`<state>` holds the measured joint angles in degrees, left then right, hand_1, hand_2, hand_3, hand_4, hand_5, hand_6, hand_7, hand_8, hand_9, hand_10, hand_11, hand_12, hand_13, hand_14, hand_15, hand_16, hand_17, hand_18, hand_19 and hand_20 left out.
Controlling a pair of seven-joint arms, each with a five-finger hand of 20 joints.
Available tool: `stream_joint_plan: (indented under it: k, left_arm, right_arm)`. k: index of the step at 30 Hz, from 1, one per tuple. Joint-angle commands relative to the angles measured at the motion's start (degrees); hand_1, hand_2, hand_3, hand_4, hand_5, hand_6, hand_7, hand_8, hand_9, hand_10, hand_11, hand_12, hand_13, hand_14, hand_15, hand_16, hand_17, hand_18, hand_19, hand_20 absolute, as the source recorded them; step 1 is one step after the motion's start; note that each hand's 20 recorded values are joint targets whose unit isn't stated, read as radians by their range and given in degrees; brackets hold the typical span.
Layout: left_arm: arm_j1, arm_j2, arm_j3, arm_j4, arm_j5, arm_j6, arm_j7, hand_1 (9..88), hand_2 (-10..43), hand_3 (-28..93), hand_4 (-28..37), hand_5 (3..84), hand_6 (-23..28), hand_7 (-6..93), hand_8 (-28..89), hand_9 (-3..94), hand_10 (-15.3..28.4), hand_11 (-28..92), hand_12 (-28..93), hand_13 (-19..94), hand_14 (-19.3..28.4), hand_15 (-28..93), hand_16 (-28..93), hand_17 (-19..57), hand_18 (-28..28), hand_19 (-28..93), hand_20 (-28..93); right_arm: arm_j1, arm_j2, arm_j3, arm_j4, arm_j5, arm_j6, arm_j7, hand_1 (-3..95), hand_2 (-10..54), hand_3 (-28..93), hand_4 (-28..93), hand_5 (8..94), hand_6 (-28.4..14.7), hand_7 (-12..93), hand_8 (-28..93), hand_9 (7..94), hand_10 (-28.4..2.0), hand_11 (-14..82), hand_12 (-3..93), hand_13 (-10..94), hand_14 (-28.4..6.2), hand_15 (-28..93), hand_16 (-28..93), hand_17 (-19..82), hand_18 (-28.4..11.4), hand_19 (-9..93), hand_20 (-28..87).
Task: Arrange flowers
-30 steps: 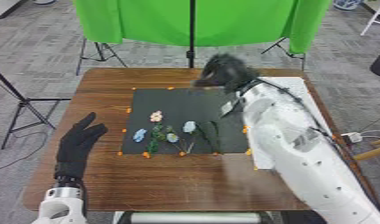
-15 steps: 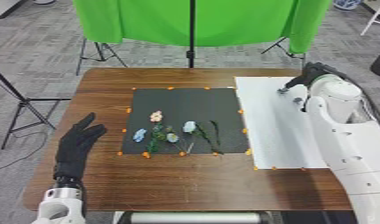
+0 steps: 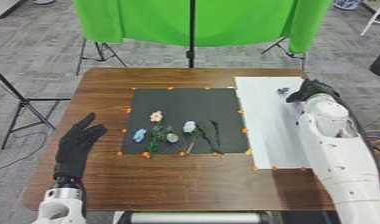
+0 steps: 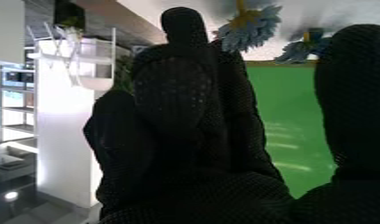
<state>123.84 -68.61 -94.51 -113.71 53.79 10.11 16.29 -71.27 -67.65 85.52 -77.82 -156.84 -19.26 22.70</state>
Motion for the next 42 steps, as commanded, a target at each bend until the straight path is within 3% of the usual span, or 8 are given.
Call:
stream_joint_plan:
  k: [1,6,10,16,19,21,31,42]
  left_arm:
    - [0.8,-0.75,-0.04,0.13,0.2,-0.42,-0.16,20.1,1.0,65,-25.3,43.0,3.6,9.5,-4,46.8,13.7,21,17,38,16.5,21,7,5.1,14.3,10,26]
    - [1.0,-0.87,-0.24,0.05,0.17,-0.28,-0.09,20.1,0.9,65,-25.3,43.0,3.7,9.4,-4,46.9,13.7,21,17,38,16.4,21,7,5.0,14.3,10,26]
    - [1.2,-0.9,-0.32,0.02,0.11,-0.43,0.04,20.1,0.9,65,-25.3,43.0,3.6,9.4,-4,46.9,13.8,21,17,38,16.3,21,7,5.1,14.2,10,26]
    - [1.0,-0.65,-0.12,0.03,0.26,-0.25,-0.51,20.1,0.8,65,-25.1,43.0,3.6,9.5,-4,46.9,13.7,21,17,38,16.3,20,7,5.1,14.2,10,26]
    - [0.7,-0.64,-0.09,0.02,0.3,-0.3,-0.75,20.2,0.8,65,-25.0,43.0,3.6,9.6,-4,46.9,13.7,21,17,38,16.3,20,7,5.1,14.3,10,26]
    - [0.6,-0.51,-0.12,0.06,0.28,-0.47,-0.72,20.2,0.8,65,-25.0,43.1,3.6,9.5,-4,46.9,13.7,21,17,38,16.4,20,7,5.1,14.3,10,26]
    - [0.7,-0.29,-0.34,0.01,0.36,-0.48,-1.15,20.5,0.4,66,-24.8,43.1,3.6,9.5,-4,46.8,13.7,21,17,38,16.4,20,7,5.1,14.2,10,26]
    - [0.8,-0.31,-0.44,-0.02,0.36,-0.68,-1.11,21.0,0.3,65,-24.3,43.1,3.7,9.4,-4,46.9,13.7,21,17,38,16.4,20,7,5.1,14.2,10,26]
  right_arm:
    - [-2.7,-1.1,0.8,1.9,-1.3,4.4,-0.6,43.8,-9.5,60,-15,63.4,0.8,14,-6,79.2,-12.9,17.3,18.9,88,-3.8,57,32,60,-11.5,93,53]
    - [-5.0,-1.1,1.3,2.4,-2.2,11.3,-2.6,59.3,-9.5,50,-15,74.2,-0.1,18,11,86.8,-9.1,12.8,30.7,91,-2.0,56,33,63,-10.1,93,53]
    - [-5.1,0.6,-0.3,1.4,-0.7,15.4,-2.6,65.0,-9.5,48,-15,78.9,0.4,22,12,90.9,-7.6,11.5,37.0,92,-1.2,57,34,64,-9.7,93,54]
    - [-3.8,3.2,-1.8,-3.1,2.8,8.2,0.1,60.8,-9.5,51,-12,79.9,-0.1,22,13,91.2,-8.0,13.9,36.9,93,-0.9,57,35,65,-9.7,93,55]
    - [-2.8,3.1,-2.0,-4.1,3.7,2.9,2.3,53.3,-9.5,52,-11,76.0,-1.4,18,11,85.6,-9.9,17.3,29.2,91,-1.4,56,35,63,-9.8,93,54]
    - [-2.2,2.7,-2.1,-4.4,3.4,-0.7,4.2,42.1,-9.5,61,-13,67.9,-3.3,15,-5,78.9,-12.9,18.8,20.4,89,-2.3,56,35,62,-10.2,93,53]
    - [-0.7,0.8,-1.7,-3.3,6.1,-6.2,3.7,34.6,-9.5,57,-11,41.3,-11.3,3,-3,60.1,-20.4,7.7,15.4,87,-3.8,53,33,61,-9.6,91,50]
    - [-1.9,-0.4,-4.5,-1.3,4.5,1.3,0.8,42.7,-9.5,60,-15,48.6,-5.3,9,-5,67.9,-16.8,10.7,14.6,89,-2.7,52,31,62,-9.2,93,48]
